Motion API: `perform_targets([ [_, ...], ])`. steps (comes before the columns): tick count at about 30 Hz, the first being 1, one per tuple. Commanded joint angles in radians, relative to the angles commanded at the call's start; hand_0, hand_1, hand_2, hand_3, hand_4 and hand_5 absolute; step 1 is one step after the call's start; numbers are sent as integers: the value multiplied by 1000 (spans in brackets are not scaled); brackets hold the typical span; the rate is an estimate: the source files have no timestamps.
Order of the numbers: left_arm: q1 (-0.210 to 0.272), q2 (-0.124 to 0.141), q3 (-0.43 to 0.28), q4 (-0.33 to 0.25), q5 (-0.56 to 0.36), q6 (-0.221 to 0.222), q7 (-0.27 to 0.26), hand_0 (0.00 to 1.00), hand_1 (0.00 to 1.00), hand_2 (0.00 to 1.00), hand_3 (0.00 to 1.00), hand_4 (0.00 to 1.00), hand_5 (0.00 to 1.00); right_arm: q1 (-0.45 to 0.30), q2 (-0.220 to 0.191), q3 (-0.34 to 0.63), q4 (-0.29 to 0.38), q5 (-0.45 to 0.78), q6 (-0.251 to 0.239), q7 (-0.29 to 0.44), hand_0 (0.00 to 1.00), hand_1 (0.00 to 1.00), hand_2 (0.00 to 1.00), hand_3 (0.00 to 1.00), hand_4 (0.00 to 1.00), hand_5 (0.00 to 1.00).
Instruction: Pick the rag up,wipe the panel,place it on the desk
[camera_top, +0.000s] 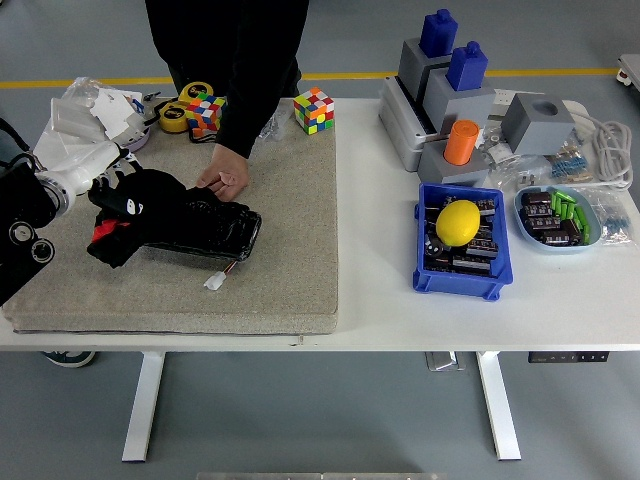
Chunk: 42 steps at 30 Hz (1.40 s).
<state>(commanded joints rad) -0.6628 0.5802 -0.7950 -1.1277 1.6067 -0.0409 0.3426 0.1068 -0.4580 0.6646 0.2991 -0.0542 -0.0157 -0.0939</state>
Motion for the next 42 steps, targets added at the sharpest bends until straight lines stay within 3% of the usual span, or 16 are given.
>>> perform_targets([
  [9, 9, 22, -27, 23, -1, 0, -6, 261, 185, 380, 591, 687, 53, 0, 2, 3, 1, -3, -1, 0, 731, 679, 684, 612, 998, 546],
  [19, 6, 28, -31, 41, 5, 3, -8, 262, 185, 379, 591, 686, 54, 2, 3, 0, 2, -2, -1, 1, 731, 679, 684, 613, 998, 549],
  [29, -7, 4, -5, 65, -4, 7, -11, 262, 185, 379, 591, 683, 55, 3, 4, 0, 6, -3, -1, 3, 731, 679, 684, 613, 998, 550],
  [42, -15, -22, 27, 17, 3, 5, -1, 263, 184, 378, 591, 682, 58, 5, 1, -2, 5, -2, -1, 5, 733, 679, 684, 614, 998, 554],
])
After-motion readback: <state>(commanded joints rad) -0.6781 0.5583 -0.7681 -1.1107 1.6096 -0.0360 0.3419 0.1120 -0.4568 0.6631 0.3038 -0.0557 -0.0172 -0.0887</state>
